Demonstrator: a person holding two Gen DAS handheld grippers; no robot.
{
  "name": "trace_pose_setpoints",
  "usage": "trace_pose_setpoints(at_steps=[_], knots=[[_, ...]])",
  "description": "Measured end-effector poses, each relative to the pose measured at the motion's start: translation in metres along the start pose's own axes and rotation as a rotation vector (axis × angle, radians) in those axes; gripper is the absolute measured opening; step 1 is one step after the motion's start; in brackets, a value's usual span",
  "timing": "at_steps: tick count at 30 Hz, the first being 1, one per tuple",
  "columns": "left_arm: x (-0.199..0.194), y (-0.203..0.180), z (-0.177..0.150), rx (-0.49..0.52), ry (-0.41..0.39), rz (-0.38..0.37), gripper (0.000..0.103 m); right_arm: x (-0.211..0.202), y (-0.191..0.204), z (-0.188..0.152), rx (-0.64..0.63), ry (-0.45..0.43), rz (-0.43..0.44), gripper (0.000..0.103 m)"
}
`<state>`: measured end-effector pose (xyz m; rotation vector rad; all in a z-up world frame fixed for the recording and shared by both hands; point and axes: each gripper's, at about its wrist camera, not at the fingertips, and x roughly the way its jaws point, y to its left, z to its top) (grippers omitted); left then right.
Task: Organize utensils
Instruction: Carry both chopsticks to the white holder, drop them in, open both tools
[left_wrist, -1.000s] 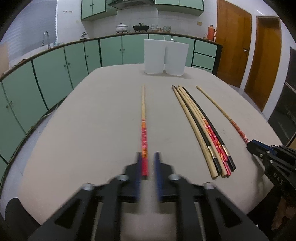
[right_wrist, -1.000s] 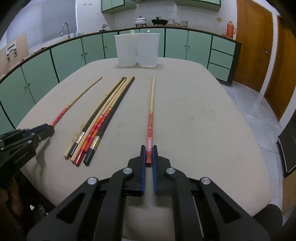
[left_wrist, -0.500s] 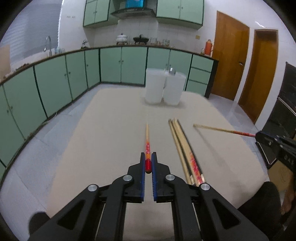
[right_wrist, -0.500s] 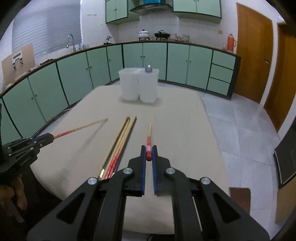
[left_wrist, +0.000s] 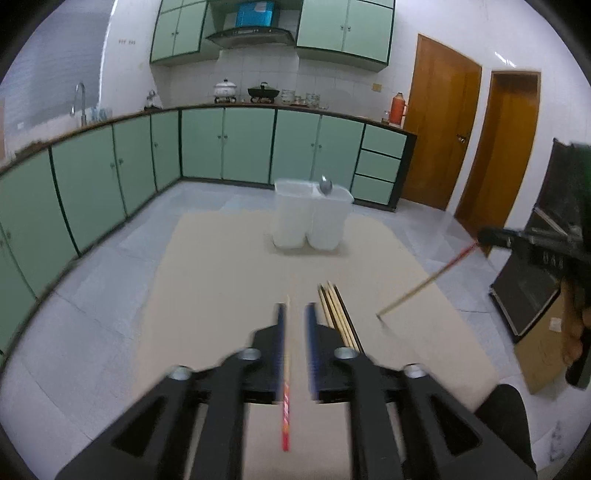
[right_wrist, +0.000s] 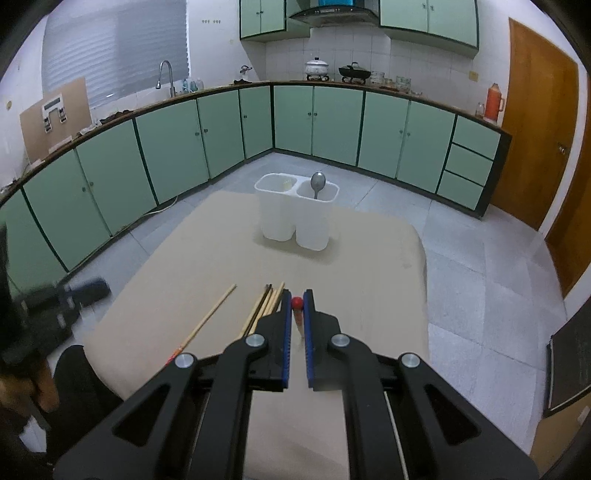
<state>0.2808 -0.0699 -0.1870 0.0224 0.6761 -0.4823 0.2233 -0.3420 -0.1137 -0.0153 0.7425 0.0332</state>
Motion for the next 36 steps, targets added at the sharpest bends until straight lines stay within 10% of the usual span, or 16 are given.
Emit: trace_pose_setpoints(at_steps=[7, 12, 16, 36], knots=[[0.067, 0.0, -0.102, 0.003, 0.282, 0.06, 0.038, -0.003, -0.007, -0.012, 0.025, -0.022, -0.001, 0.005], [0.08, -0.005, -0.112, 0.02, 0.295, 0.098, 0.037, -0.001, -0.012, -0.006, 0.037, -0.022, 0.009, 0.005], [0.085, -0.003, -0.107, 0.014, 0.299, 0.08, 0.006, 0.0, -0.007, -0.007, 0.03, -0.032, 0.012, 0.005], [0.028, 0.01, 0.062, 0.017, 0.047, 0.035, 0.006, 0.005, -0.01, 0.003, 0.017, -0.03, -0.005, 0.005]])
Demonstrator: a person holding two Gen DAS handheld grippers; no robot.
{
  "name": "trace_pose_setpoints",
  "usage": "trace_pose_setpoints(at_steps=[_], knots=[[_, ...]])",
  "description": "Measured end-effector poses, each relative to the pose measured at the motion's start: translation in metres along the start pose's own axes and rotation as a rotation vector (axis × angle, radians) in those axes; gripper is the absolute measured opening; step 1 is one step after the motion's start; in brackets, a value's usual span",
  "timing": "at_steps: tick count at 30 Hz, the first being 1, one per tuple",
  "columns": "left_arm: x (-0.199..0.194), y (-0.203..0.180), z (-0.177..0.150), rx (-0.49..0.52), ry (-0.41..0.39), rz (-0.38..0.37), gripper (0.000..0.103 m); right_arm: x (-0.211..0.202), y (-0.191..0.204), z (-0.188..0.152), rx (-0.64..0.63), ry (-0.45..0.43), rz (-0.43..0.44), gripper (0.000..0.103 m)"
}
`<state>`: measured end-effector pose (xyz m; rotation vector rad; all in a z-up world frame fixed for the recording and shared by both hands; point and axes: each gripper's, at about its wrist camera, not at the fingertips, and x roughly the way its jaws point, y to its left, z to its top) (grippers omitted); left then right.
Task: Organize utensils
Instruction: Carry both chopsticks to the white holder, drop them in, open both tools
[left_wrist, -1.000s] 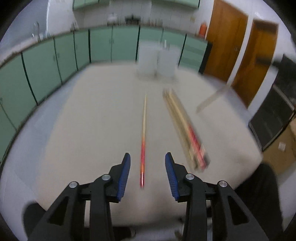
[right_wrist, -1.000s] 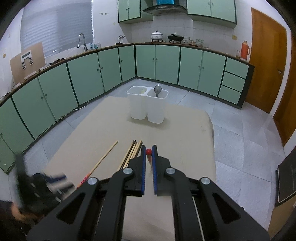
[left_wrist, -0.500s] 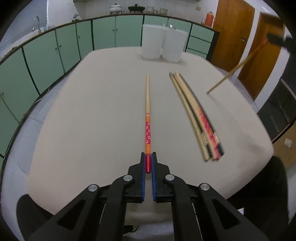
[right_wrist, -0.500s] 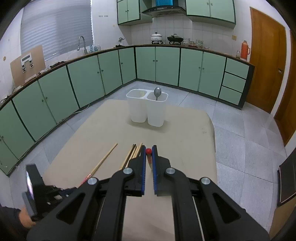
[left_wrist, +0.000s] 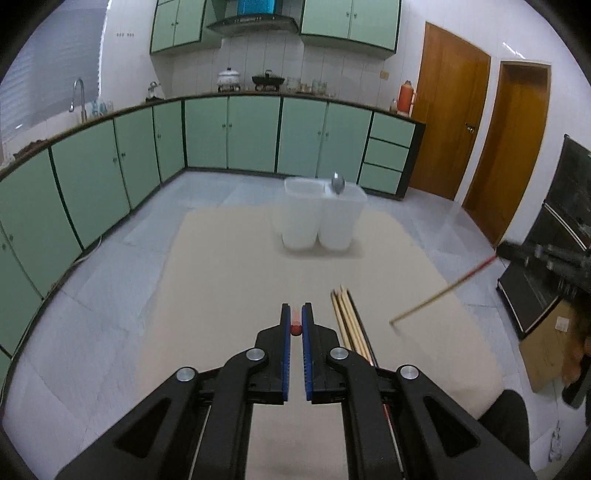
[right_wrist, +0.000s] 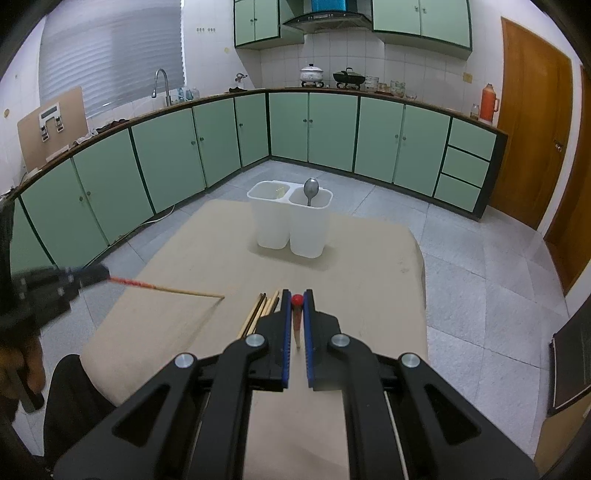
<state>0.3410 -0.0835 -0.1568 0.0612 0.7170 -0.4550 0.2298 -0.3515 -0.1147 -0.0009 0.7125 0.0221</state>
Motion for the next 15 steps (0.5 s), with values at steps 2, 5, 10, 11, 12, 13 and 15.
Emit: trace_pose_setpoints(at_steps=[2, 5, 10, 11, 12, 13, 15], knots=[[0.0, -0.001, 0.014, 0.011, -0.007, -0.004, 0.006, 0.0, 0.001, 0.003, -0.003, 0.001, -0.003, 0.005], [-0.004, -0.001, 0.023, 0.016, -0.001, -0.026, 0.006, 0.0, 0.001, 0.008, -0.008, 0.001, -0.003, 0.005], [0.005, -0.002, 0.048, 0.046, 0.024, -0.042, 0.006, 0.003, -0.001, 0.019, -0.014, 0.016, 0.004, 0.005], [0.006, -0.001, 0.053, 0.047, 0.028, -0.05, 0.006, 0.004, -0.002, 0.022, -0.014, 0.02, 0.007, 0.005], [0.007, -0.001, 0.058, 0.048, 0.032, -0.055, 0.006, 0.004, -0.002, 0.024, -0.017, 0.022, 0.008, 0.005], [0.007, -0.002, 0.063, 0.051, 0.032, -0.058, 0.006, 0.004, -0.003, 0.028, -0.024, 0.024, 0.006, 0.005], [0.008, -0.003, 0.074, 0.063, 0.033, -0.064, 0.006, 0.006, -0.003, 0.035, -0.031, 0.032, 0.01, 0.005]])
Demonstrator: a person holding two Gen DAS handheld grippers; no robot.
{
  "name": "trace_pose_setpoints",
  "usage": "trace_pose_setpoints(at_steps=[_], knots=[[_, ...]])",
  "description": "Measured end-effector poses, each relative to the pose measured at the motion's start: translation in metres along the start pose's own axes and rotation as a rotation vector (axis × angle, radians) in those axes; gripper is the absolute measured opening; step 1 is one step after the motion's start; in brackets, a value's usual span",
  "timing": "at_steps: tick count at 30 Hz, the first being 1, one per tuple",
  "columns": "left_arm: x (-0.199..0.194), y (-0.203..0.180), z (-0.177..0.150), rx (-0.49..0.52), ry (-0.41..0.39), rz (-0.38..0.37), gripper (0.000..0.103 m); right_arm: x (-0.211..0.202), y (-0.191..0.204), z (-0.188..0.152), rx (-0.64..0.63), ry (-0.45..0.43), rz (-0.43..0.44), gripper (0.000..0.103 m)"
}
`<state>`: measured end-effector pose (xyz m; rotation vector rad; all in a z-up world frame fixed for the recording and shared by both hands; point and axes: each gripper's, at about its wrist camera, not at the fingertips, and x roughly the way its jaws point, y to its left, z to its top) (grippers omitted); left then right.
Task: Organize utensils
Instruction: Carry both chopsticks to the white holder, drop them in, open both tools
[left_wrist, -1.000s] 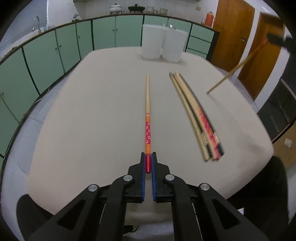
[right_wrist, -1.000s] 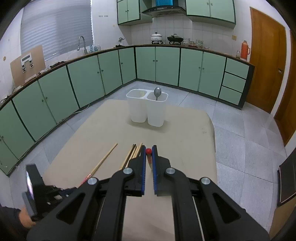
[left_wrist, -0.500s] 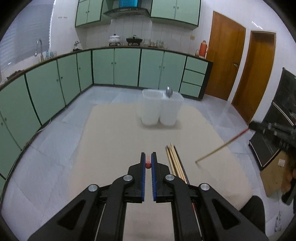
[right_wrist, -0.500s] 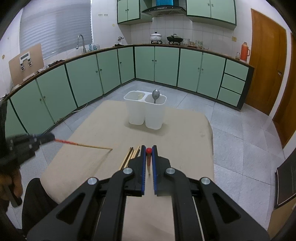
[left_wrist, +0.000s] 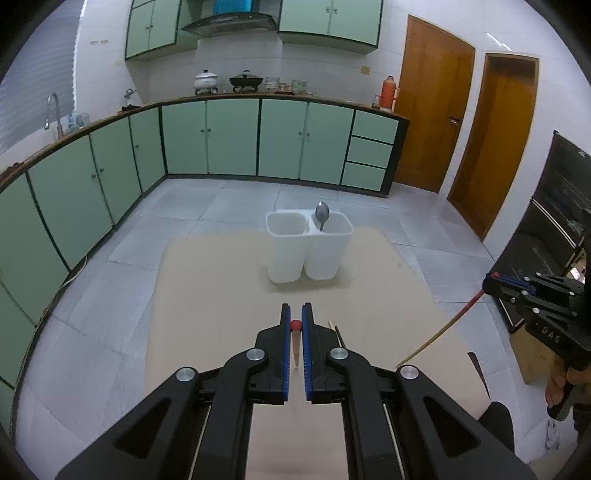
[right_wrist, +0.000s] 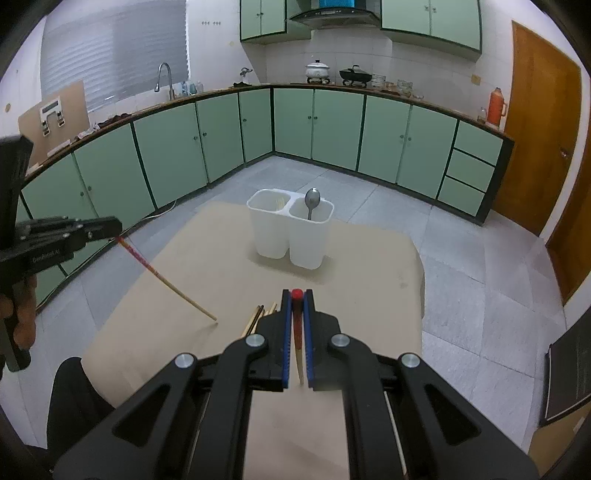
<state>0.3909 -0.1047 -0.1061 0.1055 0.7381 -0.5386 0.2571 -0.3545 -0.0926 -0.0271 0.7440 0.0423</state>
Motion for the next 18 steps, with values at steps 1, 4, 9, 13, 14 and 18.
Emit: trace_pose_setpoints(at_steps=[1, 4, 9, 13, 14, 18], knots=[[0.0, 0.0, 0.005, 0.005, 0.0, -0.001, 0.006, 0.002, -0.001, 0.005, -0.003, 0.009, 0.006, 0.005], [0.004, -0.001, 0.018, 0.005, 0.011, -0.011, 0.006, 0.005, -0.002, 0.021, -0.011, 0.02, 0.014, 0.005], [0.007, 0.001, 0.057, 0.008, 0.0, -0.018, 0.006, 0.003, 0.0, 0.056, -0.032, 0.011, 0.034, 0.005], [0.004, 0.001, 0.095, 0.016, -0.044, -0.017, 0.006, 0.002, -0.002, 0.103, -0.04, -0.023, 0.047, 0.005], [0.004, 0.0, 0.107, 0.022, -0.059, -0.011, 0.006, 0.002, -0.004, 0.118, -0.038, -0.037, 0.042, 0.005], [0.005, -0.003, 0.145, 0.025, -0.113, 0.005, 0.006, 0.011, -0.015, 0.169, -0.005, -0.074, 0.035, 0.005]])
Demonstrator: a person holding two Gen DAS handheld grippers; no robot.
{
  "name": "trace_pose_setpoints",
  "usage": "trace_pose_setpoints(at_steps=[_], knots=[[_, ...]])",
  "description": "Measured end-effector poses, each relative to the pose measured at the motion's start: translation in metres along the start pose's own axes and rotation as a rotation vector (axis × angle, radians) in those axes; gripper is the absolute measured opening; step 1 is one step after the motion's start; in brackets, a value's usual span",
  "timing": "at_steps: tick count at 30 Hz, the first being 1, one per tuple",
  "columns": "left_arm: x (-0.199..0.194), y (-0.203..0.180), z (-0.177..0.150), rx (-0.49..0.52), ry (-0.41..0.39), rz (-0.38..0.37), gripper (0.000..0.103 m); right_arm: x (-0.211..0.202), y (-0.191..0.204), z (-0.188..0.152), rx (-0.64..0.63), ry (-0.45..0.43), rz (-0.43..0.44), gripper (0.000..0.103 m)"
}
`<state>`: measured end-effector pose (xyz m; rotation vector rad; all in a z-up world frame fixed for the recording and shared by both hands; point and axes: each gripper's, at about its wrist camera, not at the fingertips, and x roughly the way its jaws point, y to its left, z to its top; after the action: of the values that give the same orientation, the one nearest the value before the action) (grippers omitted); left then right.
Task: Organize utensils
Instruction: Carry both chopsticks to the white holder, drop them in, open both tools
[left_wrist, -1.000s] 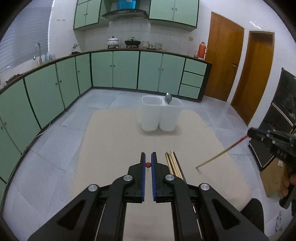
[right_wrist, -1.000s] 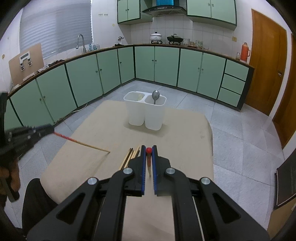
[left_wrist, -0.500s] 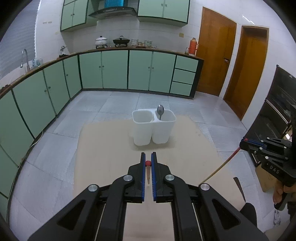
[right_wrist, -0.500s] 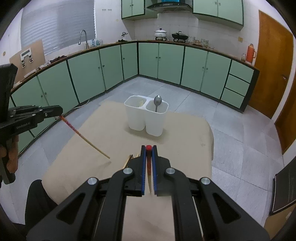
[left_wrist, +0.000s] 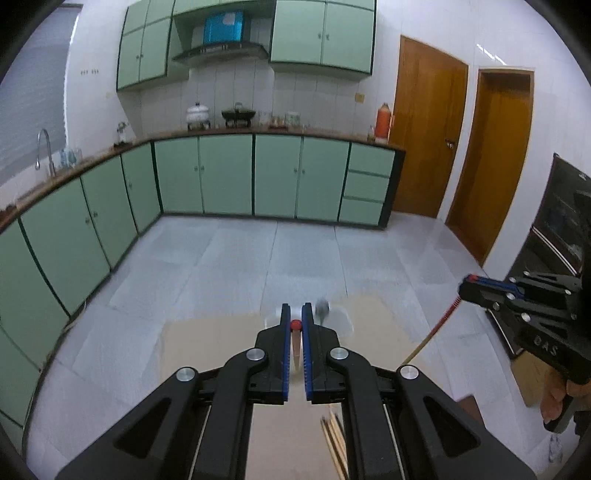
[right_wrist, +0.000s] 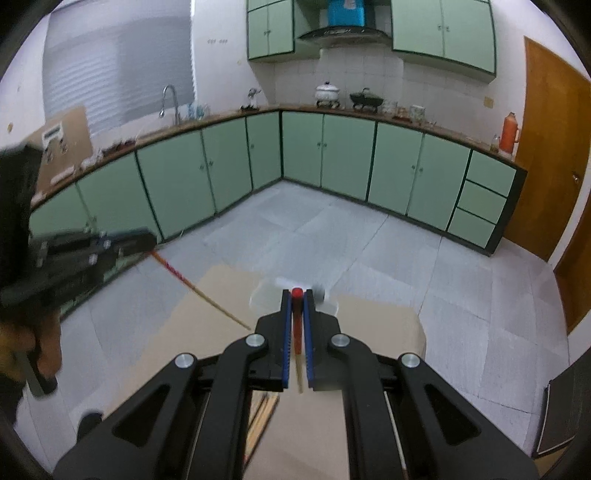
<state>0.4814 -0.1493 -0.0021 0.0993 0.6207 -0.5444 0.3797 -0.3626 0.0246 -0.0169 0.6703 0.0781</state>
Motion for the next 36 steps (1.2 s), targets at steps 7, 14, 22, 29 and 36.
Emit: trace_pose_setpoints(at_steps=[7, 14, 22, 29, 36], knots=[[0.051, 0.008, 0.037, -0.013, -0.005, 0.034, 0.006, 0.043, -0.022, 0.062, 0.024, -0.046, -0.052, 0.005], [0.122, 0.023, 0.016, -0.031, 0.086, 0.055, 0.006, 0.115, -0.043, 0.044, 0.038, 0.017, -0.086, 0.005], [0.143, 0.034, -0.007, -0.037, 0.142, 0.062, 0.012, 0.152, -0.051, 0.01, 0.073, 0.089, -0.058, 0.014], [0.093, 0.038, -0.009, -0.018, 0.086, 0.064, 0.039, 0.095, -0.049, 0.002, 0.081, -0.006, -0.06, 0.021], [0.009, 0.033, -0.1, -0.011, -0.003, 0.084, 0.059, 0.018, -0.017, -0.138, 0.073, -0.081, -0.06, 0.032]])
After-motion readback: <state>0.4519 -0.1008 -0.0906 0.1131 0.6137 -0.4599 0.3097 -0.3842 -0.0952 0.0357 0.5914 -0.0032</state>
